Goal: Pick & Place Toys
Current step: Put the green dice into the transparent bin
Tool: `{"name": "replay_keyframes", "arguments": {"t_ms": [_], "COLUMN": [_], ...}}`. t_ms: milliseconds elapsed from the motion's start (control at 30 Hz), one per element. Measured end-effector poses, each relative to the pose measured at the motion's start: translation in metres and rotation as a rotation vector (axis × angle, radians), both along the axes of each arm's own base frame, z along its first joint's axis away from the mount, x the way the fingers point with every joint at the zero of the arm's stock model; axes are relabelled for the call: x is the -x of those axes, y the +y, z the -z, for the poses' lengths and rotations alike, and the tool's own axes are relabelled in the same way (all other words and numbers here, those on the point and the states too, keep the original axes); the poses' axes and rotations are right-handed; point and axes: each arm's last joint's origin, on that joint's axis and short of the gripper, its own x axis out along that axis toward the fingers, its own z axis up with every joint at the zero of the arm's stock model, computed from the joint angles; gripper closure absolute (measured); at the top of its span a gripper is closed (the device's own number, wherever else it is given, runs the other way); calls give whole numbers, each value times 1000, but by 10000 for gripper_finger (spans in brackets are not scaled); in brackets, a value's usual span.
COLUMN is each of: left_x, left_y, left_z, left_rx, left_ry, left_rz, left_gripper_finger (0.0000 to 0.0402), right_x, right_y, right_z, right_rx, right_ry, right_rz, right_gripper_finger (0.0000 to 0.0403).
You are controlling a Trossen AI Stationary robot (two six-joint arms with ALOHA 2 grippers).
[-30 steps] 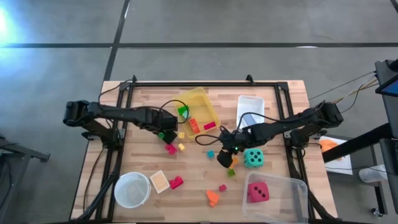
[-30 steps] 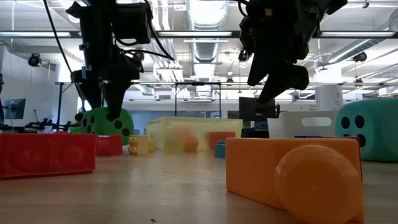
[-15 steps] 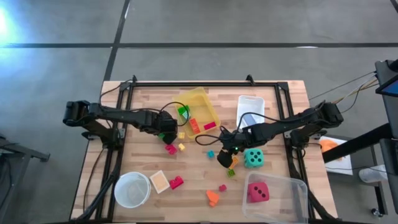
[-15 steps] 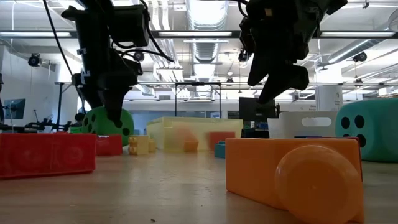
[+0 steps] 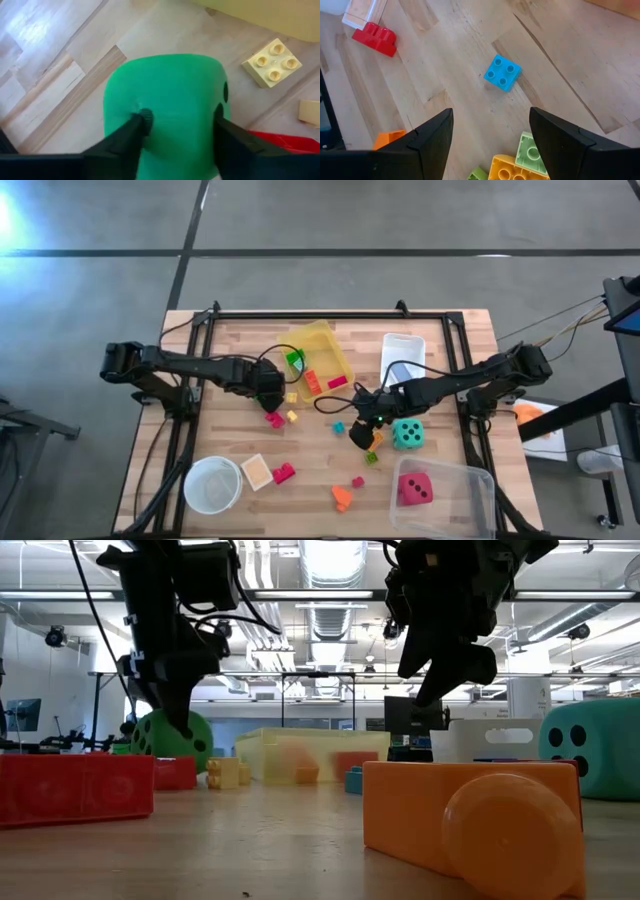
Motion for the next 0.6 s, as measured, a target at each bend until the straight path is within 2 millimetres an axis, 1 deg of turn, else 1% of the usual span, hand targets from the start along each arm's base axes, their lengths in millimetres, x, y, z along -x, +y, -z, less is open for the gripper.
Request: {"name": "replay_keyframes", "arguments": {"t_ms": [67,267,367,467,600], "left_x": [0,0,-2,-4,-4], "left_y": [0,0,-1,-3,-5], "left_z": [0,-1,-4,-11,-23], "left_rx": [-3,-3,2,4,27], "left_ry": [-1,-1,4,-8,-27], "left_rz": [0,4,29,39,58], "left_gripper_finger": [254,256,256,258,283], "right_x": [0,0,0,0,0], "right_y": [0,0,0,0,0], "right_z": [0,0,0,0,0], "right_rx": [0,0,0,0,0], "right_ry": [0,0,0,0,0], "right_rz": [0,0,0,0,-1], "right_gripper_finger": [148,148,148,148,148]}}
